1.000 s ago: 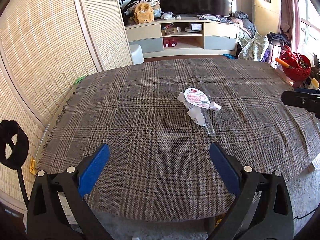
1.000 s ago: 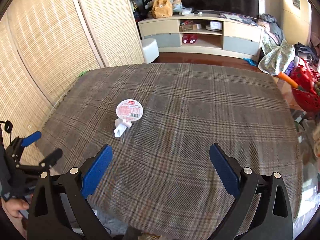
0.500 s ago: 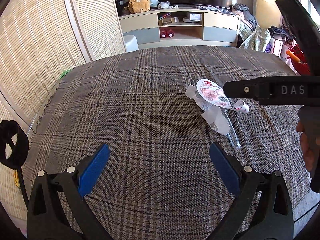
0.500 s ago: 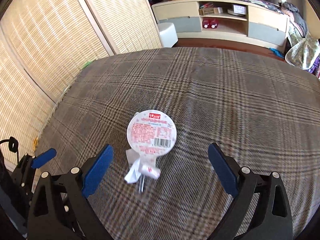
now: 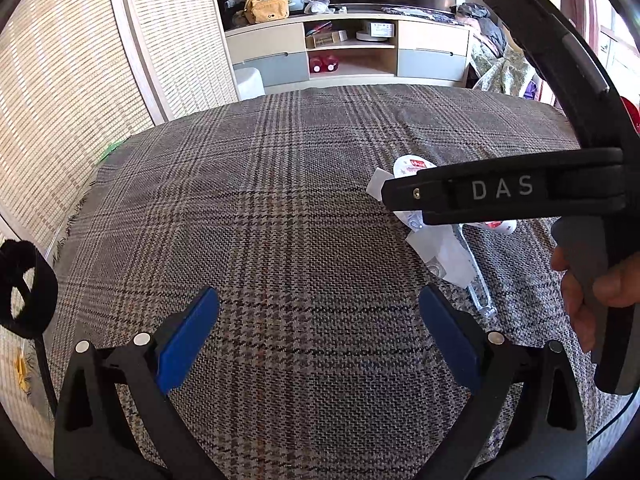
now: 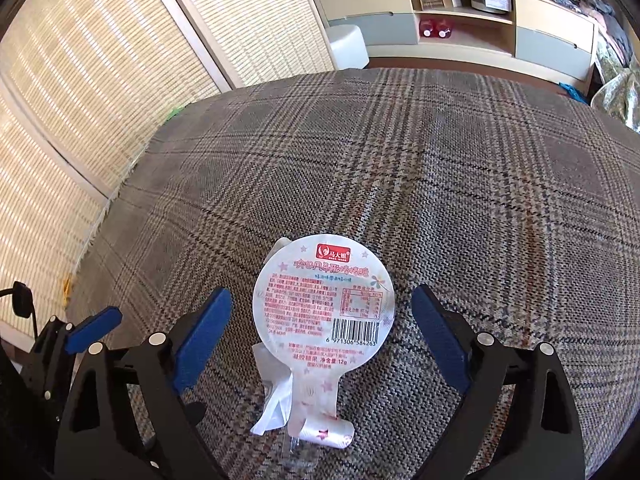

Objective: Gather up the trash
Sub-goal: 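Grasp the white round lid with the right gripper while the left grasps the white scrap, then carry the lid and scrap down to the black bin and open both grippers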

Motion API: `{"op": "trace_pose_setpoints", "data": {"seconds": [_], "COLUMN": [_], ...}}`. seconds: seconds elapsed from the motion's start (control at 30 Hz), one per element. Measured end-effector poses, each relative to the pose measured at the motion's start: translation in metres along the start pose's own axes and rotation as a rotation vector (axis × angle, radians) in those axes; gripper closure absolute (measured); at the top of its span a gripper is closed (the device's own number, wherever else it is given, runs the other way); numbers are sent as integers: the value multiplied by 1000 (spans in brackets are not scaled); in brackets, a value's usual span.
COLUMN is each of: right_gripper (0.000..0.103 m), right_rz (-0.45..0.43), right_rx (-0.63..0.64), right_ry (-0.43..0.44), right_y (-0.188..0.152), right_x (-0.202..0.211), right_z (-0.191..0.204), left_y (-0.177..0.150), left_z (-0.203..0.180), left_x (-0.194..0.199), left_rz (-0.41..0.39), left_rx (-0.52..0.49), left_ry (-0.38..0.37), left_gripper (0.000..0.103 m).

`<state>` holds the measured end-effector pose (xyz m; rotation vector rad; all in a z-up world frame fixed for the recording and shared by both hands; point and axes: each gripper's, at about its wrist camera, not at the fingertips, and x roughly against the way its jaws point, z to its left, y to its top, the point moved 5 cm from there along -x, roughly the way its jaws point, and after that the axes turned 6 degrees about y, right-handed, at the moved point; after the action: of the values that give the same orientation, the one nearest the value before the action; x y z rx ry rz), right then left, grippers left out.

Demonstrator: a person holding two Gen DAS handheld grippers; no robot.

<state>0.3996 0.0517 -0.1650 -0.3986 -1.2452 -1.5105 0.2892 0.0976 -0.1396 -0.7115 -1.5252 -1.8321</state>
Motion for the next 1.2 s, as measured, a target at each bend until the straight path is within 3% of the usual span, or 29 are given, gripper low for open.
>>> {"op": "trace_pose_setpoints", "data": {"seconds": [0.13,0.4,0.73,1.07,1.2], "right_gripper": [31,32,32,32,32], "right_rz": [14,-23,-59,-75,-68], "right_rx": [8,28,50,29,25], "right_ry": [6,28,-63,-97,-113], "right_y": [0,2,8,7,0], "right_x": [-7,15,54,72,75], "right_z": [5,5,-22,-59,-67], "left_y": [-2,2,18,19,17], "left_z": [1,-4,-30,-62,-76], "left_x": [-1,-5,-13,-32,-32], "left_rz": [3,3,-9,40,43], "left_rx": [6,8,14,-13,-34], "left_ry": [6,-2,-51,-110,-122], "left_gripper": [8,8,10,38,67]}}
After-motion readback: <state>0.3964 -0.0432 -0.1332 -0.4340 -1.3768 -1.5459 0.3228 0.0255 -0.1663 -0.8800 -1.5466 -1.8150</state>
